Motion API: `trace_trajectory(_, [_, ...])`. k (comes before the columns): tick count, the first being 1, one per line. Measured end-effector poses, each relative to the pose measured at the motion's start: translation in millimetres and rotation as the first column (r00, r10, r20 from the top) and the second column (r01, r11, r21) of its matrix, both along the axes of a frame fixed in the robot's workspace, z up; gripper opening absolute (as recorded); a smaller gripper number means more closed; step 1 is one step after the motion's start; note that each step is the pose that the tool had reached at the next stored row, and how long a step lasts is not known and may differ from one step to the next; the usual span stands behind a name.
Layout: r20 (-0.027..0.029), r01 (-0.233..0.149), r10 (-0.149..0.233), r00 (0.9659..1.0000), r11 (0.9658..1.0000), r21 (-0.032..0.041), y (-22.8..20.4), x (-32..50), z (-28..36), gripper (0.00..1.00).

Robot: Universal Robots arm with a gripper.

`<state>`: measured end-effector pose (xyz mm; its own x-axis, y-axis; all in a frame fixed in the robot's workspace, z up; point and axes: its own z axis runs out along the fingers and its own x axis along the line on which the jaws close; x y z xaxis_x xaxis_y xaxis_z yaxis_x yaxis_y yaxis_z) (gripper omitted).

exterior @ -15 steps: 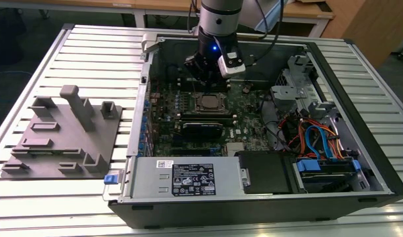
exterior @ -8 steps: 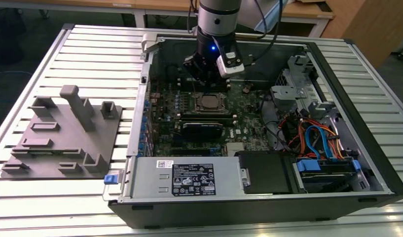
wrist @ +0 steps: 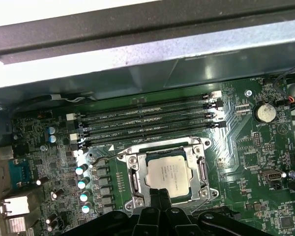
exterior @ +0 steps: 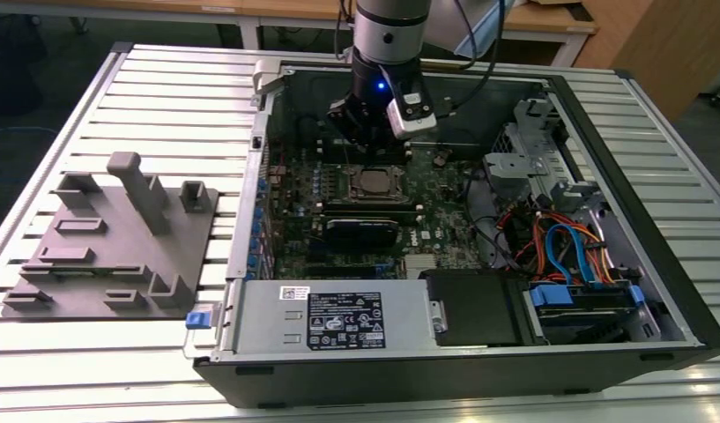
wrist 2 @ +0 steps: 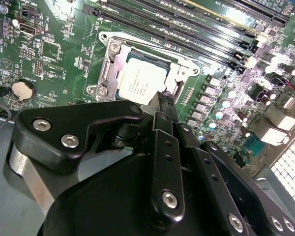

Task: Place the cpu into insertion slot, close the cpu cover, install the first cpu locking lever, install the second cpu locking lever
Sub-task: 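Install the first cpu locking lever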

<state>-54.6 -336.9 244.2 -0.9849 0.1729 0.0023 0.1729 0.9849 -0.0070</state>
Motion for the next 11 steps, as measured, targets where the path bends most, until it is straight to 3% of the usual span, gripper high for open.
trace_trajectory(11, [0.0000, -0.003, 0.003, 1.0000, 1.0000, 0.0000, 0.0, 0.0, 3.7, 0.10])
